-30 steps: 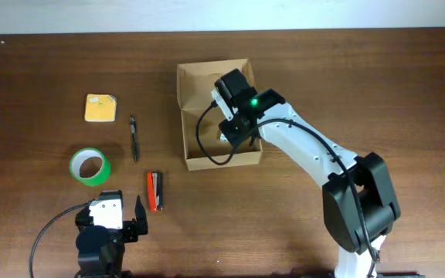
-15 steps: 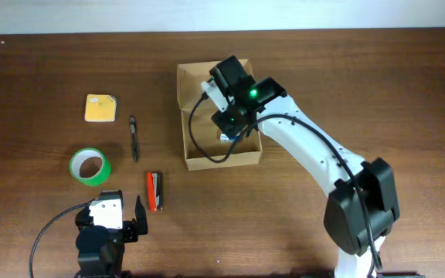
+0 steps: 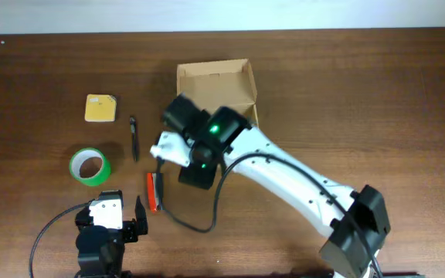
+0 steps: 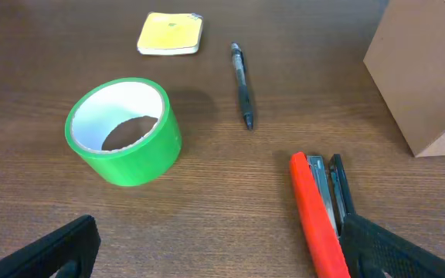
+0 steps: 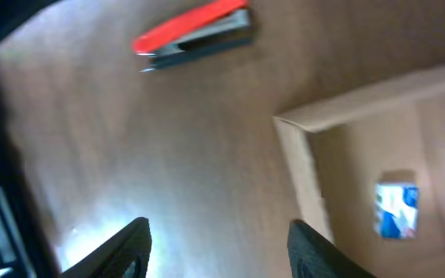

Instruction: Pack container

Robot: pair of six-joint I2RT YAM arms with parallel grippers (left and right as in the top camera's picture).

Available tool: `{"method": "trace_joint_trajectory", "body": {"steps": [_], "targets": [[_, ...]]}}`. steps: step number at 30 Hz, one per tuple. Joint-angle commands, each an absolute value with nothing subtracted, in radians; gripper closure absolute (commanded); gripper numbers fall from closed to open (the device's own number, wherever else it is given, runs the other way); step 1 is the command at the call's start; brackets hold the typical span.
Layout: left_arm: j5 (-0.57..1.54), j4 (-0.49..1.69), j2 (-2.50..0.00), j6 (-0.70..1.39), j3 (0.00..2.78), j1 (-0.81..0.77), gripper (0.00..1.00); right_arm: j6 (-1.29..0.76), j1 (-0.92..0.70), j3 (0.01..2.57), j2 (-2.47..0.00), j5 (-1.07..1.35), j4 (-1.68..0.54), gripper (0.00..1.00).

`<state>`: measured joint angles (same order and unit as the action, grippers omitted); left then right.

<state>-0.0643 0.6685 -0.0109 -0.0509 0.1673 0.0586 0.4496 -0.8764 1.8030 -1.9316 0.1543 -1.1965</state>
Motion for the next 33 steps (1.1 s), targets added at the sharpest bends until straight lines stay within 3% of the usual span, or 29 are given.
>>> {"method": "trace_joint_trajectory", "body": {"steps": [1, 10, 15, 33], "targets": [[-0.075, 0.674, -0.007, -0.038, 0.163, 0.064, 0.0, 0.467, -0.89, 1.81, -1.917, 0.173, -1.207, 0.42], [-0.075, 0.674, -0.007, -0.038, 0.163, 0.064, 0.0, 0.387, -0.862, 1.763, -1.892, 0.176, -1.26, 0.42], [-0.075, 0.674, -0.007, -0.038, 0.163, 0.064, 0.0, 0.331, -0.861, 1.645, -1.773, 0.146, -1.183, 0.42], [-0.076, 0.674, -0.007, -0.038, 0.163, 0.064, 0.0, -0.101, -0.863, 0.85, -0.873, -0.062, -0.879, 0.41]]}}
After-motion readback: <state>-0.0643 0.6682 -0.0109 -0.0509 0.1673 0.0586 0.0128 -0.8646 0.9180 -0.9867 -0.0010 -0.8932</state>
